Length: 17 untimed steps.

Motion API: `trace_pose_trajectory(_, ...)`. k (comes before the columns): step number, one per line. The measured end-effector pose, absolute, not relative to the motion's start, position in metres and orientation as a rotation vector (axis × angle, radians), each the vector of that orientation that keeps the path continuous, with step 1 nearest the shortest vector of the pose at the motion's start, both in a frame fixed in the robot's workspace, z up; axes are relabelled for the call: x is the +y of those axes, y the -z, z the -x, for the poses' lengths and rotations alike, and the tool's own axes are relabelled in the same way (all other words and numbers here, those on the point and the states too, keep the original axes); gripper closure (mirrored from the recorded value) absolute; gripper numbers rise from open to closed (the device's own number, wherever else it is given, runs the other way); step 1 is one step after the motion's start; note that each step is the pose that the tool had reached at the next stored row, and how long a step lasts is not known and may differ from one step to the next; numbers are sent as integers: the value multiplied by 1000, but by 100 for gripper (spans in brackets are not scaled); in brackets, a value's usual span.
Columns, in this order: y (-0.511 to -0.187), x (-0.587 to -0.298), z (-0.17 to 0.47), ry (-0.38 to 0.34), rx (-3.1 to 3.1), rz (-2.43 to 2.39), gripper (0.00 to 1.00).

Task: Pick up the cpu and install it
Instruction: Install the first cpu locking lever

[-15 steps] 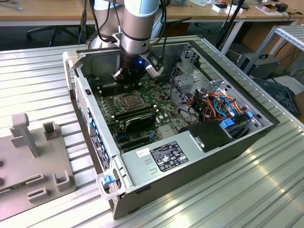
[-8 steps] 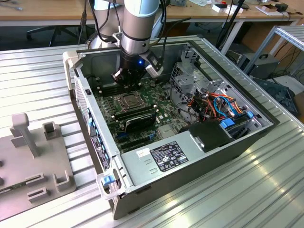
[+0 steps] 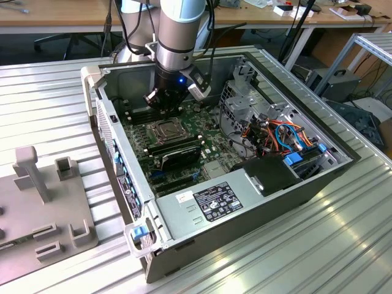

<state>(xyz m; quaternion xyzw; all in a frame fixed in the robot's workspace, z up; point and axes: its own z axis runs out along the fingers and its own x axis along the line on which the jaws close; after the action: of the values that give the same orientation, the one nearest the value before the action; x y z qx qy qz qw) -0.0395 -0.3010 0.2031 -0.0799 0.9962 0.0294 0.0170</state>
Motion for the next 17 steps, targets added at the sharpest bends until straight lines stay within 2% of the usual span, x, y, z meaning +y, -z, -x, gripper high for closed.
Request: trace_pose_trajectory(17,-203,-302,39,-91,3096,248,89)
